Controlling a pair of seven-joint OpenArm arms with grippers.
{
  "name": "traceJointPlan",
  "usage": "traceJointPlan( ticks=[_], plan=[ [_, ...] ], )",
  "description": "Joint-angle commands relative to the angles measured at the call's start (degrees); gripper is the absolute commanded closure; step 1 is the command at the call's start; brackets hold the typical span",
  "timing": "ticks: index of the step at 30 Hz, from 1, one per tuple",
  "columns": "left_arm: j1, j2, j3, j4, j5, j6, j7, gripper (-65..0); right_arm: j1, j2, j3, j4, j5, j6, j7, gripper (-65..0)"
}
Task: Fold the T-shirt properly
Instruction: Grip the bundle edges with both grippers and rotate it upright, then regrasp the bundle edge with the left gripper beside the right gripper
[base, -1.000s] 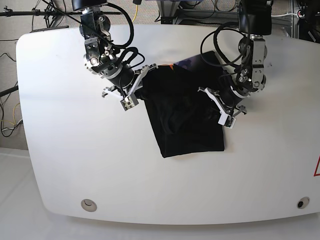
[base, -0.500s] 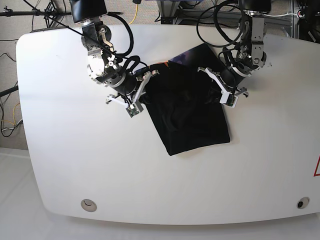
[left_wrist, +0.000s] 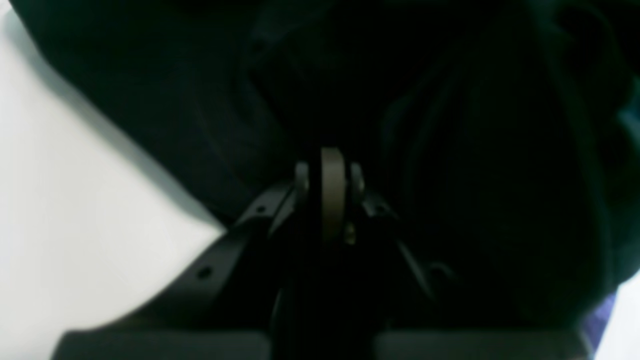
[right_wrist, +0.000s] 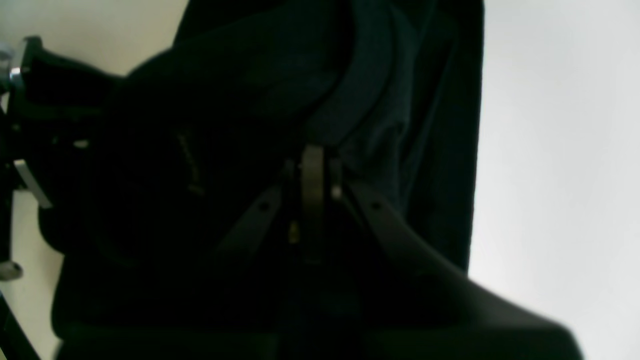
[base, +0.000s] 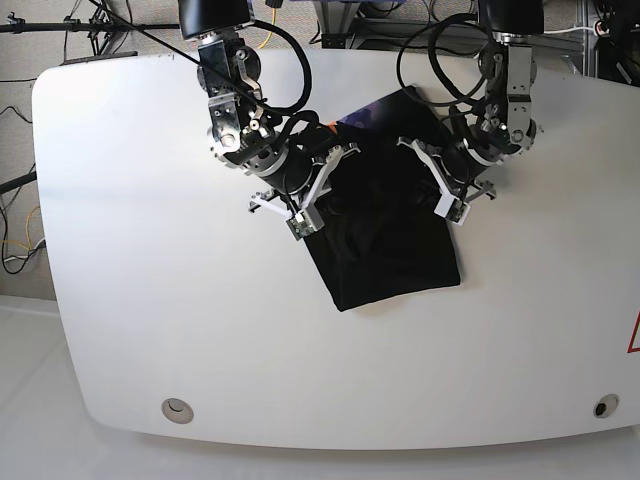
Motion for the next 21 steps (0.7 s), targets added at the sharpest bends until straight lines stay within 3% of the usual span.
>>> traceJointPlan(
  ticks=[1, 7, 11, 21],
  plan=[
    [-0.9, -2.5, -0.7, 1.4, -1.2, 0.2, -0.9, -0.2, 1.6, 0.8, 0.0, 0.4, 1.1, 0.1, 1.4, 0.0],
    [-0.6, -4.8, -2.1, 3.9, -1.4, 0.4, -0.5, -0.2, 2.0, 2.5, 0.4, 0.4, 1.7, -0.2, 1.2, 0.0],
    [-0.7, -5.2, -3.3, 7.9, -0.3, 1.1, -1.0, -0.4, 0.9, 5.4, 1.5, 3.2, 1.6, -0.2, 1.0, 0.0],
    [2.4, -6.1, -3.9, 16.8, 1.7, 1.1, -4.9, -1.0, 2.9, 9.4, 2.7, 4.1, 1.0, -0.2, 1.1, 0.0]
  ],
)
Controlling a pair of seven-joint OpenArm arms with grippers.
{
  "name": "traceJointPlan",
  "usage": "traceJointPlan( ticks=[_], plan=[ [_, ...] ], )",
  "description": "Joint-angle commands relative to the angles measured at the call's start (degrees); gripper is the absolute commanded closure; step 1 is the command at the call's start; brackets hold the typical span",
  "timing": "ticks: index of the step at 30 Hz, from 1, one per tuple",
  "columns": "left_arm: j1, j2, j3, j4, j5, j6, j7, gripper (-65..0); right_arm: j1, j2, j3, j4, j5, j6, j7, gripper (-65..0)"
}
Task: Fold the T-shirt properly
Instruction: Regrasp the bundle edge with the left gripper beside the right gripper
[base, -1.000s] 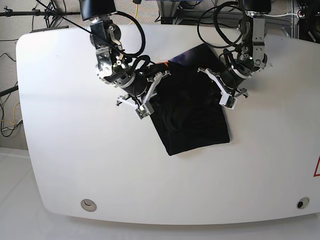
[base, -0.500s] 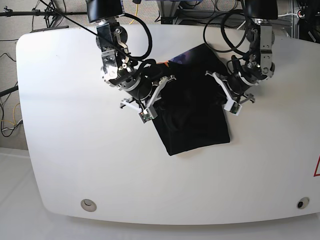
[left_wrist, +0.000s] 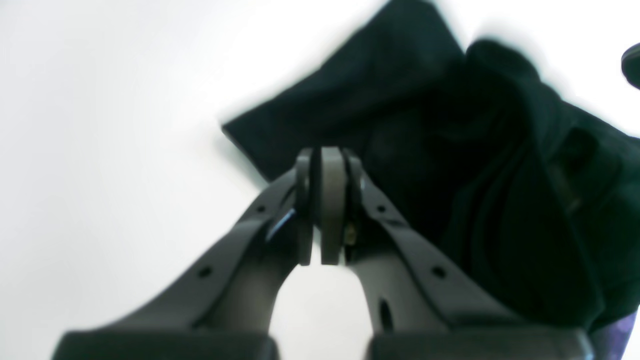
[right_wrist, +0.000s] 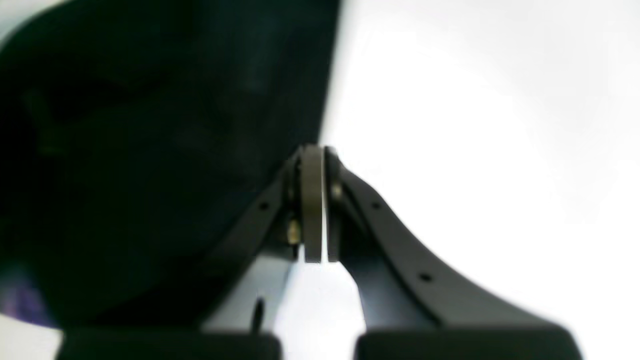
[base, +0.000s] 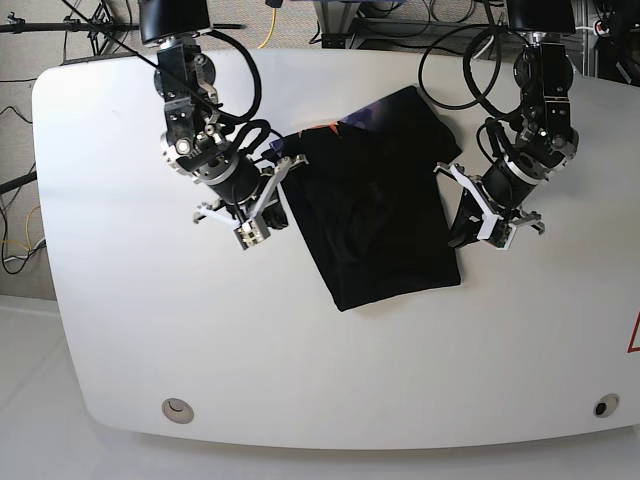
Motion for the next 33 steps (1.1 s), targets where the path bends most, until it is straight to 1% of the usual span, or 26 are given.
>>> traceJointPlan(
  ticks=[1, 8, 10, 16, 18, 20, 26, 30, 33],
  plan=[
    [1.2, -0.7, 0.4, 3.0, 1.0, -0.3, -2.4, -1.0, 3.0, -0.4, -0.3, -1.1, 0.0, 0.4, 1.9, 0.0],
    [5.1, 1.1, 0.7, 2.8, 1.8, -0.3, -3.3, -0.8, 5.8, -2.7, -0.7, -6.6, -0.1, 0.4, 2.7, 0.0],
    [7.0, 3.4, 0.6, 3.1, 1.0, -0.4, -2.7, -0.8, 6.0, -6.2, -0.4, -7.0, -0.3, 0.3, 2.6, 0.0],
    [8.9, 5.8, 0.8, 2.6, 0.9, -0.4, -2.3, -0.9, 6.2, -11.4, -0.3, -6.4, -0.5, 0.5, 0.6, 0.0],
    [9.3, 6.1, 1.0, 2.3, 0.9, -0.5, -2.1, -1.0, 6.6, -12.6, -0.3, -6.5, -0.6, 0.5, 0.0, 0.0],
    [9.0, 4.8, 0.8, 1.5, 1.0, -0.6, -2.4, -0.9, 6.5, -12.9, -0.1, -7.3, -0.4, 0.2, -0.2, 0.0],
    [8.4, 1.7, 0.9, 0.4, -0.3, -0.5, -3.0, -0.8, 7.7, -10.6, 0.0, -8.1, -0.4, 0.0, 0.1, 0.0],
    [7.8, 1.1, 0.8, 0.0, -1.1, -0.5, -2.5, -0.6, 6.5, -9.1, 0.6, -7.0, -0.3, 0.1, 0.8, 0.0],
    [7.4, 1.4, 0.7, 0.0, -1.1, -0.5, -2.1, -0.5, 6.4, -8.2, 0.6, -7.0, -0.2, 0.2, 1.1, 0.0]
  ],
)
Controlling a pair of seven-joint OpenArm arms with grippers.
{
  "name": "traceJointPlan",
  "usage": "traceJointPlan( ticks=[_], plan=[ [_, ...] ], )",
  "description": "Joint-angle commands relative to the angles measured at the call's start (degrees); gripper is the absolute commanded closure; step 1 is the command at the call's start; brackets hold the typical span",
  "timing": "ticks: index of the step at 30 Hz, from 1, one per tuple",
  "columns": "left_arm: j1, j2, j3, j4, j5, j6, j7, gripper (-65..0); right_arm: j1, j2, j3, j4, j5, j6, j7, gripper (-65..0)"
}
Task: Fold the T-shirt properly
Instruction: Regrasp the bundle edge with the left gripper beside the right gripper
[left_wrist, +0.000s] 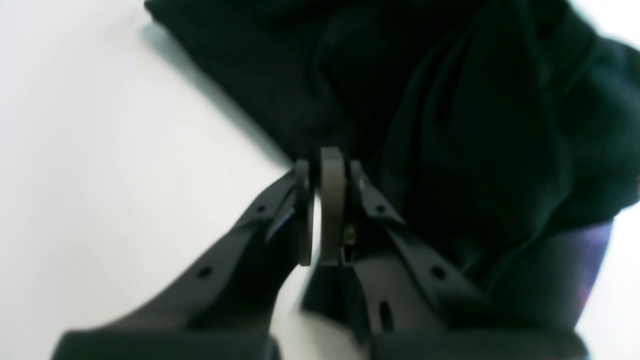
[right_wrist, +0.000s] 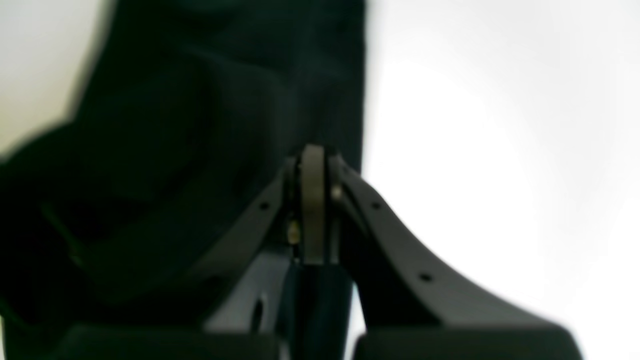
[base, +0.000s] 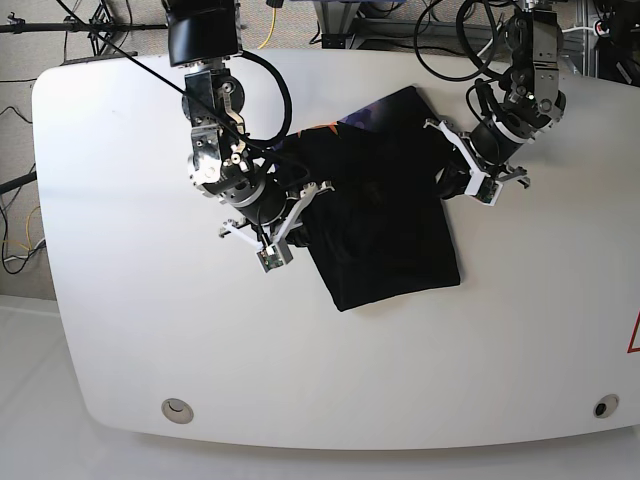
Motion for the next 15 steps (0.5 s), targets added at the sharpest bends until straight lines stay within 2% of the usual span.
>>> traceJointPlan(
  ticks=[1, 5, 7, 15],
  plan=[
    [-0.7, 0.2, -0.1, 0.8, -1.0, -0.5, -1.1, -0.5, 0.6, 0.4, -0.2, 1.2, 1.1, 0.7, 1.7, 0.0],
    [-1.8, 0.5, -0.1, -0.1, -0.5, -0.6, -0.7, -0.6, 1.0, 1.4, -0.2, -0.2, 1.1, 0.6, 2.3, 0.0],
    [-4.9, 1.6, -0.1, -3.1, 1.6, -0.5, -0.2, -0.7, 2.0, 2.3, -1.1, -2.0, 0.8, 0.6, 3.8, 0.0],
    [-8.0, 2.8, 0.1, -9.9, 4.2, -0.2, 0.2, -0.7, 3.7, 2.7, -1.5, -9.6, 1.1, 0.5, 7.9, 0.0]
  ],
)
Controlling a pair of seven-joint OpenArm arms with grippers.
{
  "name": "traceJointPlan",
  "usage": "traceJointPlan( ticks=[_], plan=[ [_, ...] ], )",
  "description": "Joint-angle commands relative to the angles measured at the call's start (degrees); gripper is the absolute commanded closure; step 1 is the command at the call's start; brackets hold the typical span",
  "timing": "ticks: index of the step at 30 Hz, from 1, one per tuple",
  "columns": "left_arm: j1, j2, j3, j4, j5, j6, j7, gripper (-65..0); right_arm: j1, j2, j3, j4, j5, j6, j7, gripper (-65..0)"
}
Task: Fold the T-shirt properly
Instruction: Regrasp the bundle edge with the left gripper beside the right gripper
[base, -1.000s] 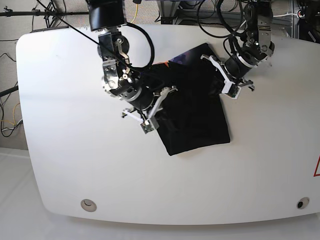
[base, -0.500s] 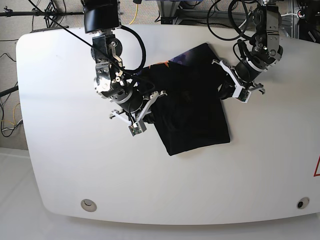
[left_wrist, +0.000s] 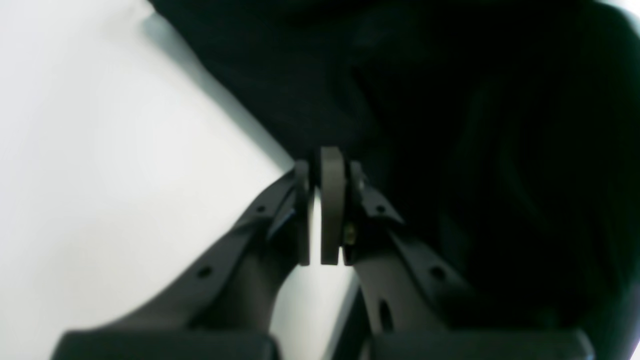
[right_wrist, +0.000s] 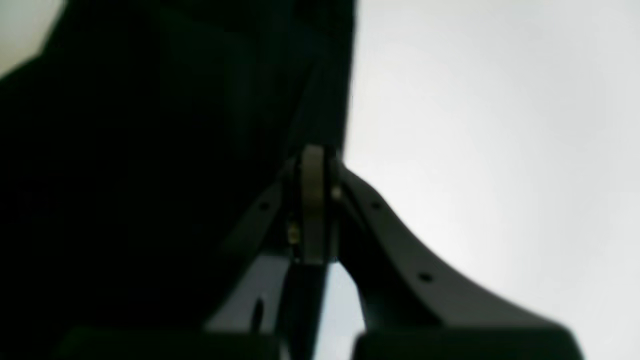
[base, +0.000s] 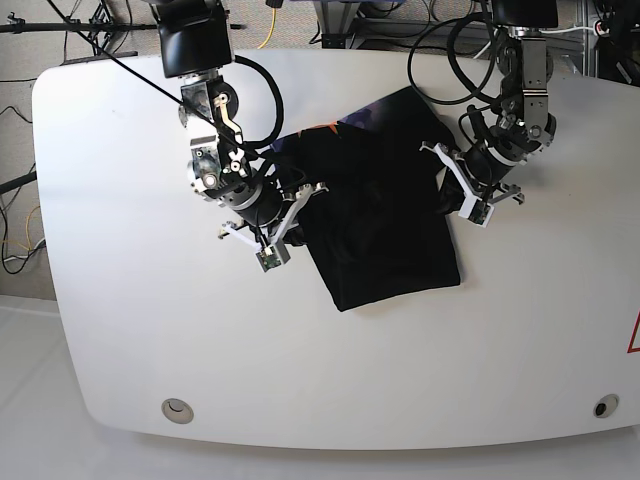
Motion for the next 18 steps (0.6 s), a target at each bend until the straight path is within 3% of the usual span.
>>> traceJointPlan(
  ticks=[1, 10, 12, 18],
  plan=[
    [-0.9, 0.7, 0.1, -0.6, 0.1, 0.4, -0.3, -0.7, 1.9, -0.3, 0.1, -3.0, 0.8, 0.6, 2.6, 0.0],
    [1.4, 1.5, 0.0, 2.6, -0.7, 1.3, 0.7, -0.7, 2.3, -2.8, -0.9, -7.0, -1.8, 0.8, 5.1, 0.0],
    [3.2, 1.1, -0.5, 3.4, -1.1, 0.4, 0.3, -0.9, 2.3, -5.6, -1.0, -7.9, -4.4, 0.5, 7.1, 0.0],
    [4.3, 0.9, -1.3, 4.7, -1.1, 0.2, -0.7, -0.9, 2.1, -7.2, -1.0, -6.4, -6.0, 0.6, 7.3, -0.1]
  ],
)
